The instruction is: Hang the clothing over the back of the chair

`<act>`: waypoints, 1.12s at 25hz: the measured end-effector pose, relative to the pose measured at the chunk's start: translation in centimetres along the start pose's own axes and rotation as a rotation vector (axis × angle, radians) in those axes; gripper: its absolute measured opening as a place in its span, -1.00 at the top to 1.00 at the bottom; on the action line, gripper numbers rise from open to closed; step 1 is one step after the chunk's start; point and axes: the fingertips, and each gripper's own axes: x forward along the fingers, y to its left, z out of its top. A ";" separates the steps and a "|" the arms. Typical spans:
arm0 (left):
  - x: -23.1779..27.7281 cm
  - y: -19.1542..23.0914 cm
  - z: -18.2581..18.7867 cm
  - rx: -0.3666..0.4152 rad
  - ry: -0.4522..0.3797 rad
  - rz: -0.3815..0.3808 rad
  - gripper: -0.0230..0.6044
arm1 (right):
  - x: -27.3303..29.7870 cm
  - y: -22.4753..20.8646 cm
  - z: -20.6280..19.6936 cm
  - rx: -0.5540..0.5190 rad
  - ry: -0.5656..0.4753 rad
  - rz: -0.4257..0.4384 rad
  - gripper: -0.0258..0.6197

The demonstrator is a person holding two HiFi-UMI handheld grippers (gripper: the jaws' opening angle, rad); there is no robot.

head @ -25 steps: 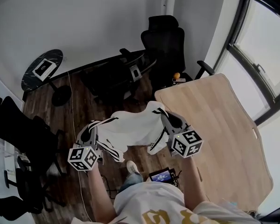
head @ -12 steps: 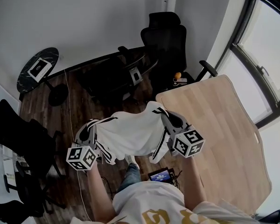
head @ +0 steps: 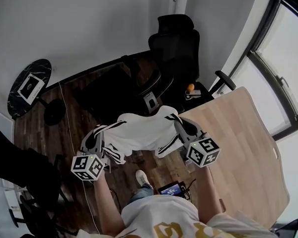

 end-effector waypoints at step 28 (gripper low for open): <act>10.9 6.5 4.7 -0.008 -0.086 -0.114 0.83 | 12.1 -3.8 5.2 -0.001 -0.070 -0.073 0.83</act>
